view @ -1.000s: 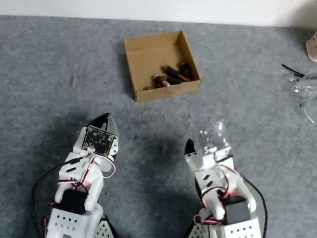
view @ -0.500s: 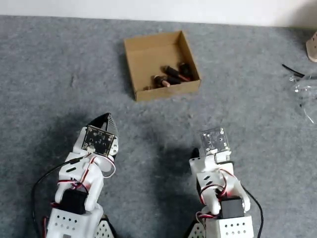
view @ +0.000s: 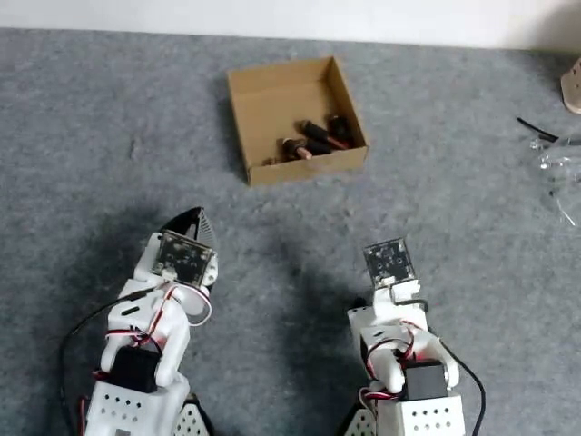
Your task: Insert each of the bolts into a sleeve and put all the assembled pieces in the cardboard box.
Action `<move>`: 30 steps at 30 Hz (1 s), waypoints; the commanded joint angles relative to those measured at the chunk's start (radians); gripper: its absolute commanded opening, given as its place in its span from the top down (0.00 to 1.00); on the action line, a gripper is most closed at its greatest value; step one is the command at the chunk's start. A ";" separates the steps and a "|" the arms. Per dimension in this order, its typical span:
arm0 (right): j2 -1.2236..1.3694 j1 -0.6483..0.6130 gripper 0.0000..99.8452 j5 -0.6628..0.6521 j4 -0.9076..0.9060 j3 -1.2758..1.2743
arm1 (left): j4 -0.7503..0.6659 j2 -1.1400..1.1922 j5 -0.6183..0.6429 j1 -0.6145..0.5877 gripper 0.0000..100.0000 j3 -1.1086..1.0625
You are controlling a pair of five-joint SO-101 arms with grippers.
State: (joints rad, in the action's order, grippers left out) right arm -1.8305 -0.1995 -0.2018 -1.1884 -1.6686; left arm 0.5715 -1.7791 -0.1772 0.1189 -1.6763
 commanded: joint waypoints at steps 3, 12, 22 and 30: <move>-0.005 0.012 0.83 0.006 -0.007 -0.145 | 0.221 -0.005 -0.101 0.016 0.96 -0.022; -0.005 0.010 0.83 0.006 -0.007 -0.145 | 0.617 -0.015 -0.127 0.016 0.96 -0.021; -0.005 0.010 0.83 0.006 -0.007 -0.145 | 0.740 -0.015 -0.124 0.015 0.96 -0.021; -0.005 0.010 0.83 0.006 -0.007 -0.145 | 0.747 -0.016 -0.121 -0.216 0.96 -0.021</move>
State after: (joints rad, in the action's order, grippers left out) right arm -1.8305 -0.1995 -0.2018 -1.1884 -1.6686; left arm 1.3157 -1.7806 -0.3015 0.0161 -1.6763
